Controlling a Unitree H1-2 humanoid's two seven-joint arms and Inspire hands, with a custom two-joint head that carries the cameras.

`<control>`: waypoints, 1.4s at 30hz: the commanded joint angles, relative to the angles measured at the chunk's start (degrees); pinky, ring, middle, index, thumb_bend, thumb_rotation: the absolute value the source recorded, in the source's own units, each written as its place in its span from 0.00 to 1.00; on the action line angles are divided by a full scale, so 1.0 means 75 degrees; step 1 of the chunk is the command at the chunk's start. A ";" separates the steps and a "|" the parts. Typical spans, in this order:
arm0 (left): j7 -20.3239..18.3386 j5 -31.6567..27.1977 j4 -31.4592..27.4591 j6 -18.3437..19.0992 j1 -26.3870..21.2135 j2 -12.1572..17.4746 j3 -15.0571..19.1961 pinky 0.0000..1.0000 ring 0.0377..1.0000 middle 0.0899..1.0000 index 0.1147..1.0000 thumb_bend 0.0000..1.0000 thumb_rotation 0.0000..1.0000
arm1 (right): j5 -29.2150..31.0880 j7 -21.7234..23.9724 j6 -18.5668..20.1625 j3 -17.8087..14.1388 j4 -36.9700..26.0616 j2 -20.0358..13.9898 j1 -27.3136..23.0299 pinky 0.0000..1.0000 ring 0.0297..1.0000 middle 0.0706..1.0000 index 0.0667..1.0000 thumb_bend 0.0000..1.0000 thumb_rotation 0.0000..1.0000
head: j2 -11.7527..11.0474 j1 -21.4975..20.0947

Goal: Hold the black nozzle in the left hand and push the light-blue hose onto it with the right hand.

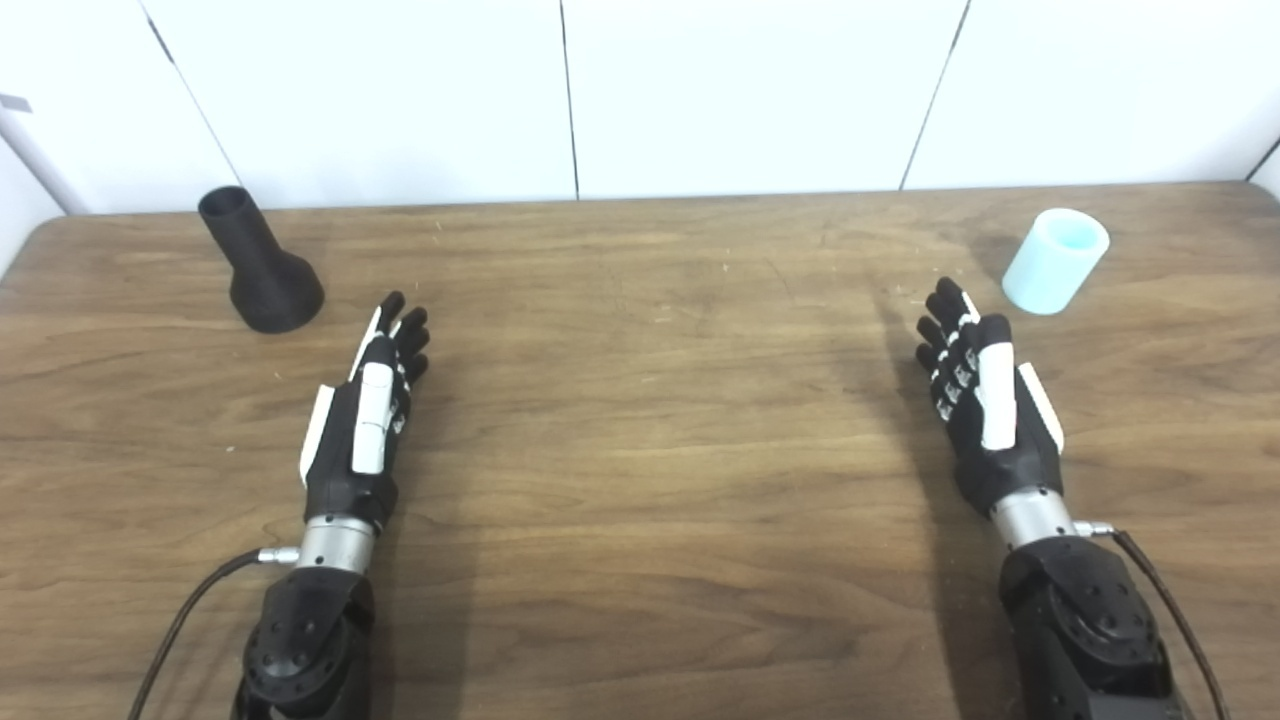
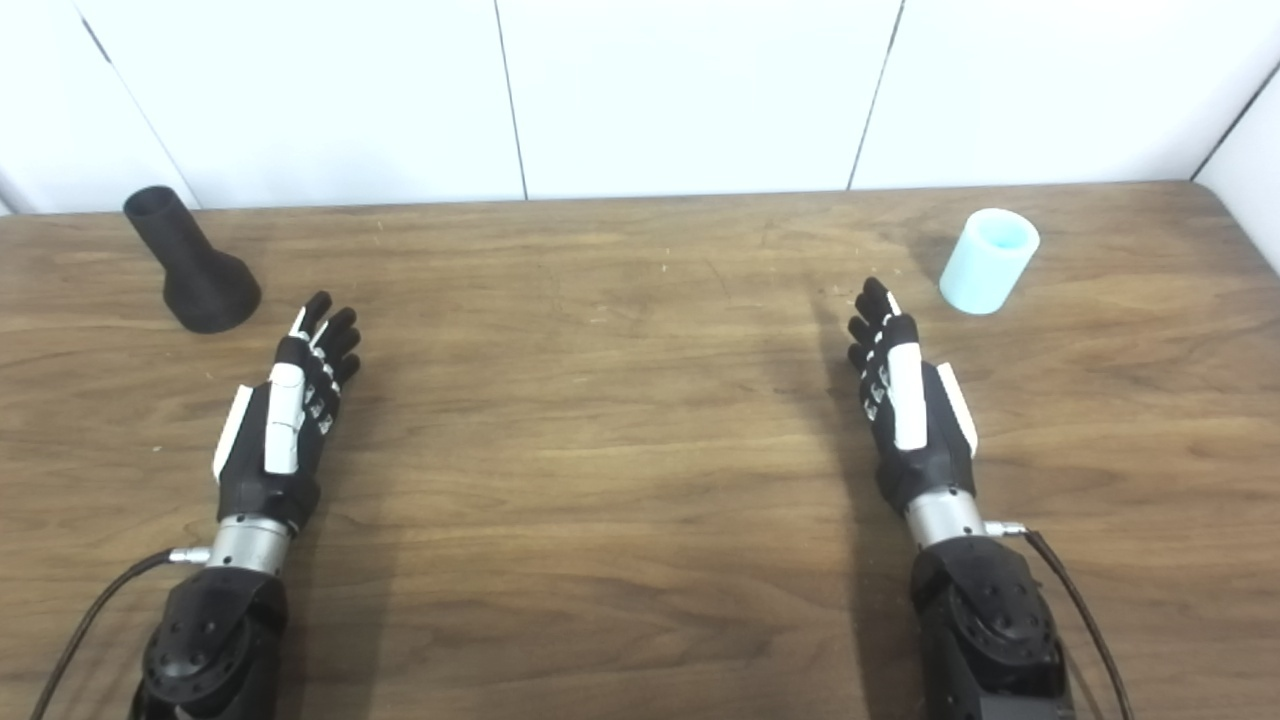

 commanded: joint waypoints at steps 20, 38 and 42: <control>0.0026 0.0000 -0.0171 -0.0067 -0.0174 -0.0048 -0.0063 0.97 0.96 0.95 0.95 0.53 0.99 | 0.0130 -0.0031 -0.0013 -0.0063 -0.0331 -0.0037 -0.0178 1.00 1.00 0.99 0.99 0.55 1.00 | 0.0035 0.0148; 0.0048 0.0107 -0.0152 -0.0241 -0.0134 -0.0176 -0.0246 1.00 0.97 0.95 0.95 0.51 0.98 | 0.0338 0.0155 -0.0198 -0.0132 -0.0097 -0.0322 -0.0152 1.00 1.00 0.99 1.00 0.54 1.00 | -0.0125 0.0750; 0.0046 0.0122 -0.0056 -0.0376 -0.0131 -0.0199 -0.0300 1.00 0.97 0.95 0.95 0.51 0.99 | 0.0392 0.0215 -0.0257 -0.0180 0.0026 -0.0387 -0.0145 1.00 1.00 1.00 1.00 0.54 1.00 | -0.0246 0.0960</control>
